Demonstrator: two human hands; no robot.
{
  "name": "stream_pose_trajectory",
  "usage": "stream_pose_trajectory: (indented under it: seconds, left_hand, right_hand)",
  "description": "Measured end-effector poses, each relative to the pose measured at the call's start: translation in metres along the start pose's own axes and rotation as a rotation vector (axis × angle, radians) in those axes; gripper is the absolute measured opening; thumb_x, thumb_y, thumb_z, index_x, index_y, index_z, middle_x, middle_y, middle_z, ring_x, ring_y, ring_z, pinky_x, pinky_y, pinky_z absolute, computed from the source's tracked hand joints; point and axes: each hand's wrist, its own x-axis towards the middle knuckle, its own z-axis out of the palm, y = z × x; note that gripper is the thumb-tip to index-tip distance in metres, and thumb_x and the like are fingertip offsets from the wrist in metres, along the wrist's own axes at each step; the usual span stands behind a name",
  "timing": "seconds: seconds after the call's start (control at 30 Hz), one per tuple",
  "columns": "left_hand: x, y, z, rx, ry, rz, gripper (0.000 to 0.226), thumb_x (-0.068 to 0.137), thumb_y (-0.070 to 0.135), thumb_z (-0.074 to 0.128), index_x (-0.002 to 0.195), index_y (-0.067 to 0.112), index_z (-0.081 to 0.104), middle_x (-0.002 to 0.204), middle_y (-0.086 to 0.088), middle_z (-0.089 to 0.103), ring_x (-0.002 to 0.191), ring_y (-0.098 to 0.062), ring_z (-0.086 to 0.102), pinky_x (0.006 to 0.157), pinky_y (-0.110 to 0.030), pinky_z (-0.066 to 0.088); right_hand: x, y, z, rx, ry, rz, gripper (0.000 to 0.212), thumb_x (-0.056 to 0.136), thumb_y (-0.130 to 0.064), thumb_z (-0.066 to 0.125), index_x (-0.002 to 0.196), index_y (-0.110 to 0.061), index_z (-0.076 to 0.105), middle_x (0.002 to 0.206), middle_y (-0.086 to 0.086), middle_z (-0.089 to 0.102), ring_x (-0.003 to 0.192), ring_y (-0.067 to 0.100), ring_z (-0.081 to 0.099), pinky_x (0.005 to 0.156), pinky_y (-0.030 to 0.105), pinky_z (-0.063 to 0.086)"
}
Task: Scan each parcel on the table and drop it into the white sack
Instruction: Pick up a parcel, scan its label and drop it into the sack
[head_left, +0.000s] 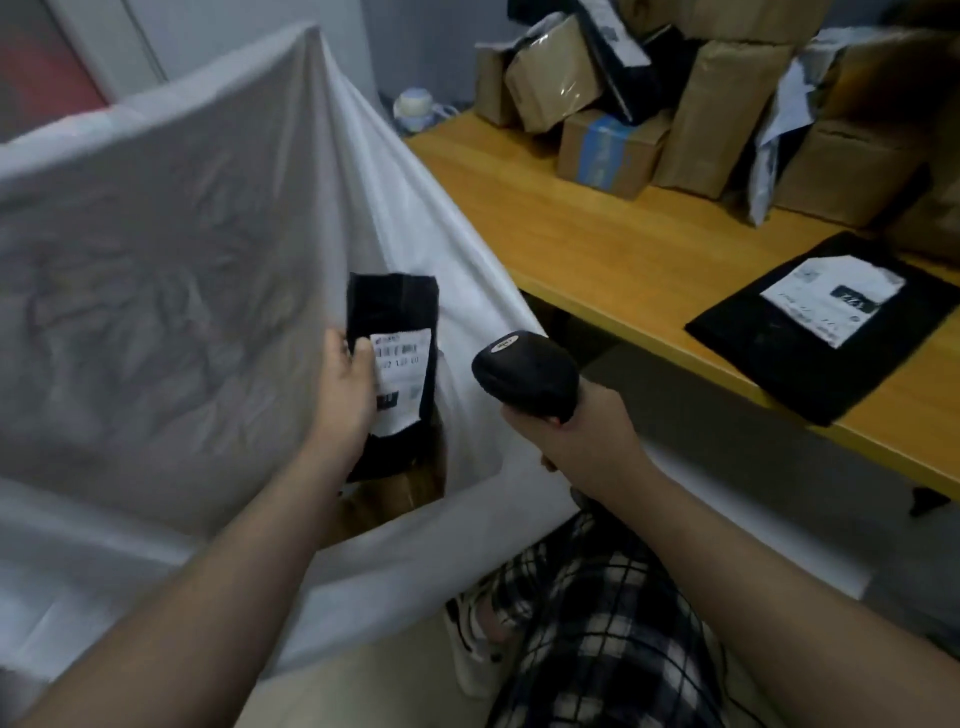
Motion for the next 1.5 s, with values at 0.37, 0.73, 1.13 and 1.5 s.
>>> stream_pose_trajectory:
  seconds: [0.37,0.73,1.13,1.5]
  left_hand:
    - [0.004,-0.069,0.015,1.023,-0.407,0.119,0.025,0.096,0.024,0.054,0.112,0.007,0.063,0.118,-0.009,0.063,0.106,-0.023,0.056,0.078,-0.021,0.031]
    - [-0.057,0.084,0.11,0.429,-0.491,0.48,0.024,0.098,0.022,0.051,0.12,0.015,0.056,0.117,0.001,0.061,0.113,-0.014,0.053,0.092,-0.03,0.044]
    - [-0.07,0.161,0.29,1.103,-0.676,0.391,0.081,0.086,0.073,0.042,0.127,0.003,0.047,0.128,-0.015,0.052,0.118,-0.032,0.047,0.091,-0.037,0.039]
    - [-0.089,0.164,0.282,0.73,-0.743,0.271,0.036,0.088,0.033,0.069,0.104,0.008,0.048,0.098,-0.005,0.055,0.09,-0.022,0.052,0.072,-0.031,0.042]
  right_hand:
    - [0.009,0.026,0.001,-0.138,-0.027,0.087,0.031,0.082,-0.032,0.073,0.083,-0.004,0.06,0.069,0.015,0.064,0.068,0.03,0.064,0.07,0.05,0.056]
    - [-0.038,0.021,-0.098,0.222,0.435,0.055,0.02,0.083,-0.02,0.073,0.076,-0.005,0.063,0.063,0.015,0.063,0.055,0.019,0.06,0.055,0.031,0.048]
    - [-0.112,0.052,-0.219,0.405,0.658,0.167,0.017,0.089,-0.013,0.067,0.08,-0.002,0.059,0.062,0.011,0.056,0.044,0.018,0.056,0.046,0.024,0.05]
    - [-0.129,0.063,-0.237,0.363,0.644,0.128,0.009,0.087,-0.01,0.069,0.086,-0.004,0.063,0.064,0.005,0.059,0.051,0.012,0.057,0.051,0.022,0.051]
